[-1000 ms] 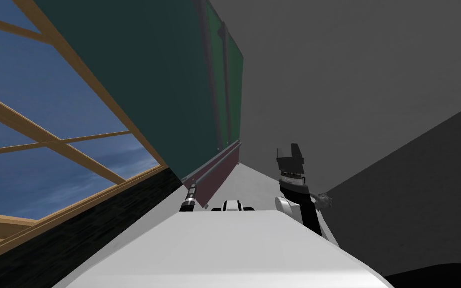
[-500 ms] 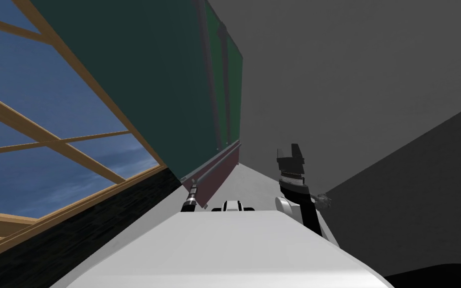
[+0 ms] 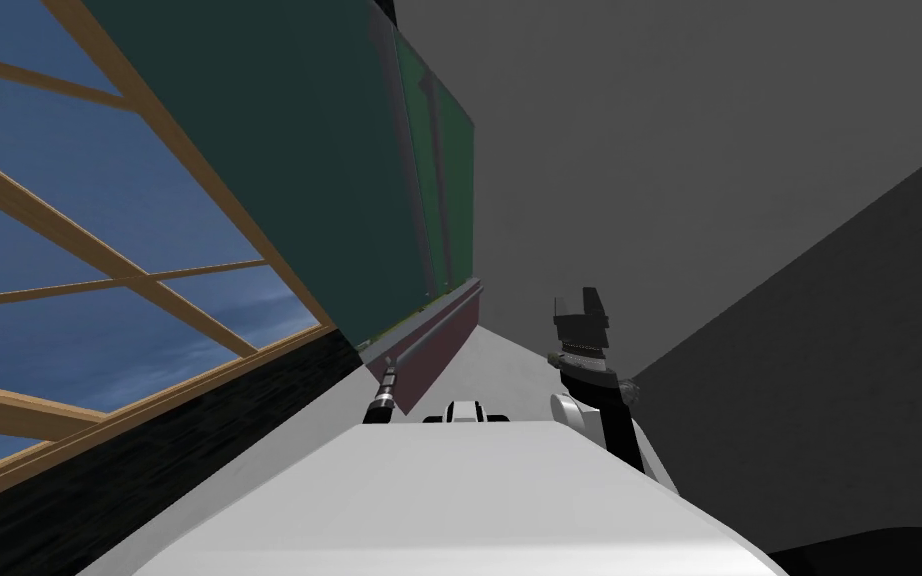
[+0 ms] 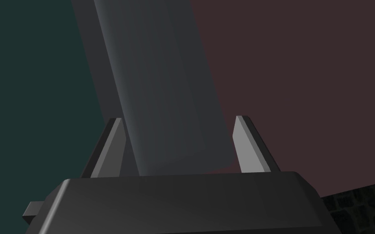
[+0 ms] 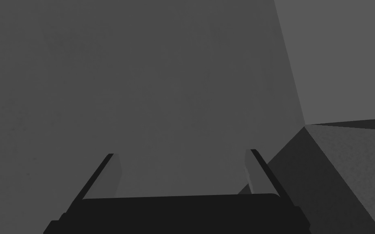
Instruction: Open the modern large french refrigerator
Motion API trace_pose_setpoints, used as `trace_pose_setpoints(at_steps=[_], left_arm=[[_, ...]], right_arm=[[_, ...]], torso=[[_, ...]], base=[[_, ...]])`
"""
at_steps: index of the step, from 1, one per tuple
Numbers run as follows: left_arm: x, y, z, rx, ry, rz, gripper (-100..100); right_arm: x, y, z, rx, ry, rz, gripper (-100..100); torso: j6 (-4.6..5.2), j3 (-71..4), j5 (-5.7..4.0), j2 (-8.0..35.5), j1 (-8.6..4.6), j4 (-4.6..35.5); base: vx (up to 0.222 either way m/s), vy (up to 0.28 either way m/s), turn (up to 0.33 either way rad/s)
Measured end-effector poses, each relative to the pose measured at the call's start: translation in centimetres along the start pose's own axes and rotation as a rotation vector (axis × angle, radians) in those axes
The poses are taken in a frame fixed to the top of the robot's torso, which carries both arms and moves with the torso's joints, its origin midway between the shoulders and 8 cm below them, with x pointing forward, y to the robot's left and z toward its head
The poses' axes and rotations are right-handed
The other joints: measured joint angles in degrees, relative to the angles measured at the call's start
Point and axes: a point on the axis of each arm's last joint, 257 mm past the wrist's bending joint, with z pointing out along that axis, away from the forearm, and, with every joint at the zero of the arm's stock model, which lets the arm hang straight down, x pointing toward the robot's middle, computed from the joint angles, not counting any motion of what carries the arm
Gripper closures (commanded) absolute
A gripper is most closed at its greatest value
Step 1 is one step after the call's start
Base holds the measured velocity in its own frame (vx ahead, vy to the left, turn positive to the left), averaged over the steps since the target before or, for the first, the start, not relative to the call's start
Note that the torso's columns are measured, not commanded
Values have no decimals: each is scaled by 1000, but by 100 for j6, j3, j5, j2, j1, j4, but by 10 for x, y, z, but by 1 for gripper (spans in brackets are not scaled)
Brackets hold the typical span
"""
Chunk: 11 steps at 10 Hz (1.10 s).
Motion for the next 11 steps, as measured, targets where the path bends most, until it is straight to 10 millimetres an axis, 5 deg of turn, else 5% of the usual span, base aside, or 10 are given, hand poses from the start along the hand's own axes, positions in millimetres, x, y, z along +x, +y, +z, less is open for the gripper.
trace_pose_setpoints(at_steps=[11], left_arm=[[15, -4, -4, -1, 14, 3, 100]], right_arm=[[0, 0, 0, 0, 0, 0, 0]], torso=[[5, 1, 4, -3, 0, -1]], base=[[-99, -132, 16]])
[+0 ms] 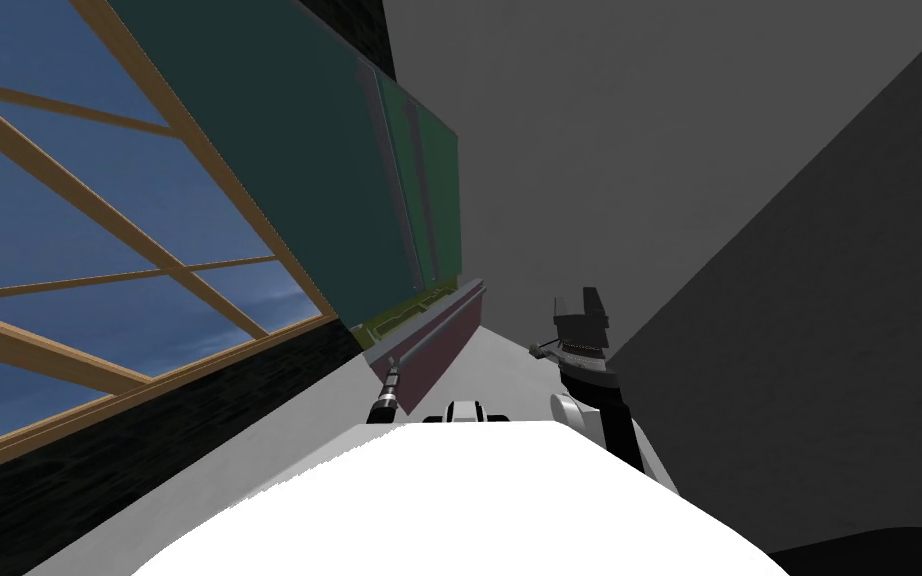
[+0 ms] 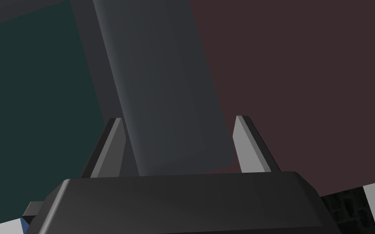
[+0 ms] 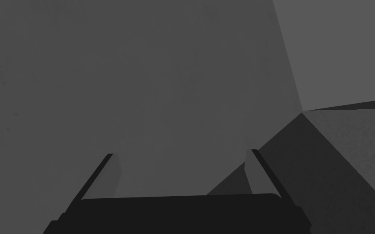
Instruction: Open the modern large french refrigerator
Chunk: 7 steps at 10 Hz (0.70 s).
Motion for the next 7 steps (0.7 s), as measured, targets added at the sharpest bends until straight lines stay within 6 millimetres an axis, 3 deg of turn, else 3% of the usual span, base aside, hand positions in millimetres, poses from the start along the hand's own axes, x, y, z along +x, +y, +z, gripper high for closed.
trace_pose_setpoints(at_steps=[1, 2, 7], left_arm=[[1, 0, 0, 1, 1, 0, 100], [2, -2, 0, 5, 0, 3, -100], [-8, -22, 37, 1, 7, 5, -100]], right_arm=[[0, 0, 0, 0, 0, 0, 0], [0, 0, 0, 0, 0, 0, 0], [0, 0, 0, 0, 0, 0, 0]], torso=[[1, 2, 7, 5, -9, -4], [6, 11, 11, 15, -26, -7], [-2, 17, -4, 33, -29, 10]], base=[[-85, -119, 21], [-91, -77, 19], [-64, -15, 3]])
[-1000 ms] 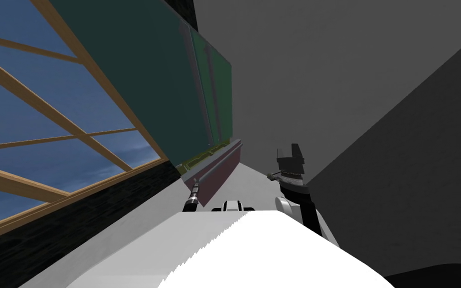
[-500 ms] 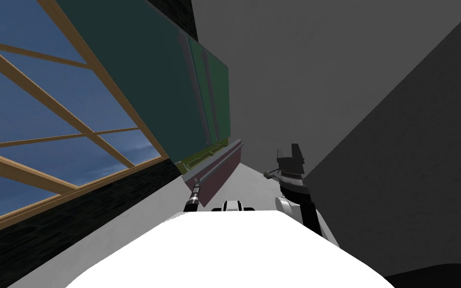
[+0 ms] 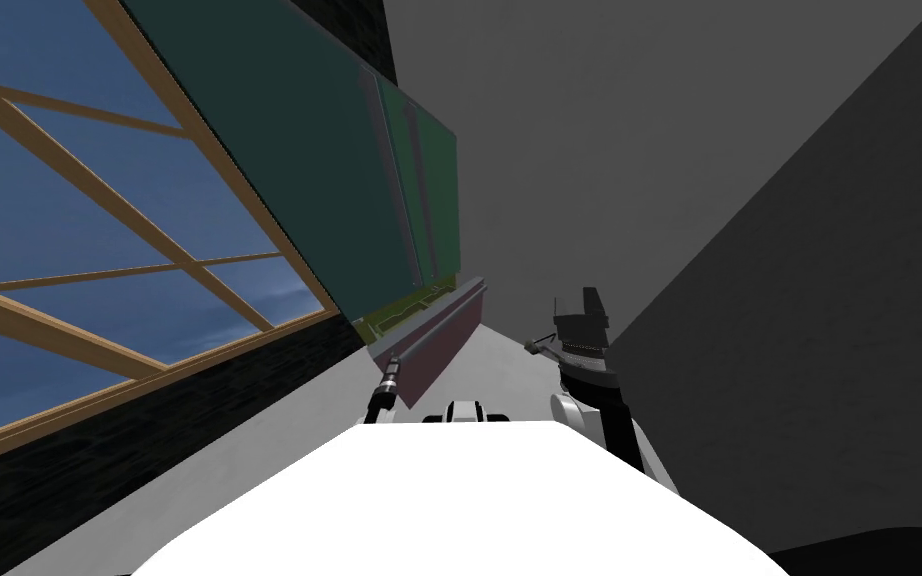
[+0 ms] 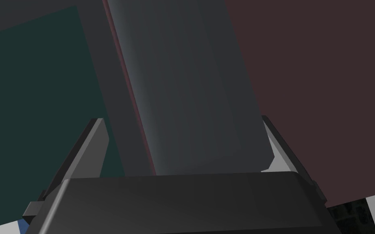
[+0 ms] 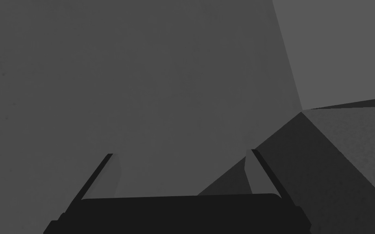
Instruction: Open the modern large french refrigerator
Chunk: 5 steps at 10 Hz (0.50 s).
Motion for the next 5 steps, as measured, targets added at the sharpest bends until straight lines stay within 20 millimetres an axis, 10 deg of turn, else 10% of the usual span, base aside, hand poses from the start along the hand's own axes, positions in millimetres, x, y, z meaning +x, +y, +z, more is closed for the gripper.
trace_pose_setpoints(at_steps=[5], left_arm=[[-11, -20, 27, -28, 8, -3, -100]], right_arm=[[0, 0, 0, 0, 0, 0, 0]], torso=[[-18, 37, -62, 85, -53, 71]], base=[[-71, -29, 6]])
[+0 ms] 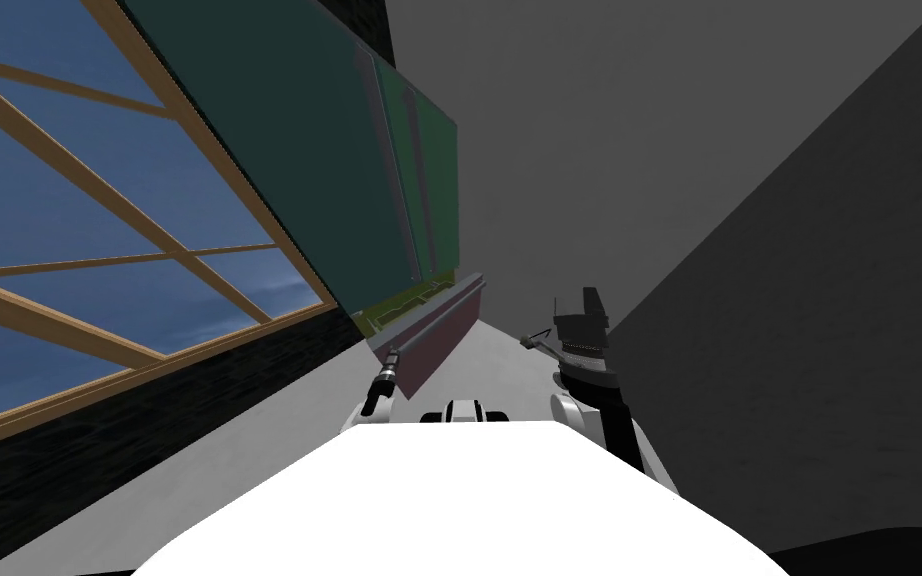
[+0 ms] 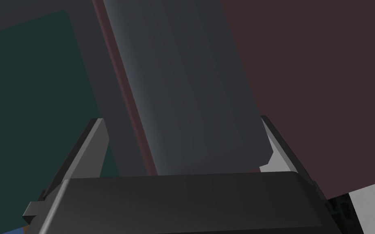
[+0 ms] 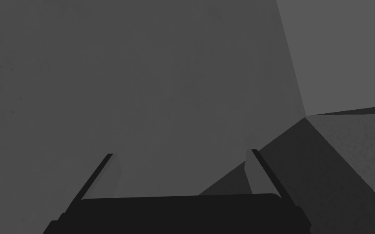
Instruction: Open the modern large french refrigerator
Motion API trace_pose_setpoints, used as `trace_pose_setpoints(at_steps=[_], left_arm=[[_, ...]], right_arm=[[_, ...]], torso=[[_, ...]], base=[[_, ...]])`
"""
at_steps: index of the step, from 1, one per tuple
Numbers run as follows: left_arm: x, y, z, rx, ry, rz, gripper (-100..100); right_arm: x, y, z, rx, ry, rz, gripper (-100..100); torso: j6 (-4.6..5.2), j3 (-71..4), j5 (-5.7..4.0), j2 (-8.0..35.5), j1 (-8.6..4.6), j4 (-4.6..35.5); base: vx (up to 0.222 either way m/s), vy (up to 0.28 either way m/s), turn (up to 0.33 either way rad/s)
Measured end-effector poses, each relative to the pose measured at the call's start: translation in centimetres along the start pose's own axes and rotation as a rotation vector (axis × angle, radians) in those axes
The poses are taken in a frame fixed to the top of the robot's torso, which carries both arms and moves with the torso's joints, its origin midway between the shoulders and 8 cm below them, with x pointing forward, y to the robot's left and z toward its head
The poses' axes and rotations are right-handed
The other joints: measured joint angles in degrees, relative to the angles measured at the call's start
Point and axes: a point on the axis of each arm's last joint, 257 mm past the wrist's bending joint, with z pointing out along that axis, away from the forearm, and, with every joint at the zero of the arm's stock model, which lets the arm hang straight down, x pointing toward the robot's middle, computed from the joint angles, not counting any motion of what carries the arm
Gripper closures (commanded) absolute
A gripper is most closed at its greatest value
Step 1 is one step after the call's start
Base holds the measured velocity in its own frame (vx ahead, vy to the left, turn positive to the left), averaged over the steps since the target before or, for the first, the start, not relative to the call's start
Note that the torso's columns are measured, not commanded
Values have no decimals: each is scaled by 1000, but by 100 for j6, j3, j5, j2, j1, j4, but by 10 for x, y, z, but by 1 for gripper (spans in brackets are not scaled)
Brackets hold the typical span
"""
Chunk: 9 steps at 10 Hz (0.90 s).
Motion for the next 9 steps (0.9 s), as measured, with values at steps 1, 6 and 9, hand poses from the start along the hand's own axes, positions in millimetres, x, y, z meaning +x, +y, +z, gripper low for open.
trace_pose_setpoints(at_steps=[1, 6, 9], left_arm=[[1, 1, 5, -5, 1, -2, -100], [5, 13, 3, -33, 9, -7, 0], [8, 19, 0, -49, 14, -9, 0]], right_arm=[[0, 0, 0, 0, 0, 0, 0], [0, 0, 0, 0, 0, 0, 0], [0, 0, 0, 0, 0, 0, 0]], torso=[[1, 3, 6, -4, 3, -7], [7, -20, 38, -49, 34, -46], [12, -32, 56, -75, 51, -65]], base=[[-20, -6, -8], [6, -1, -12], [1, -1, -3]])
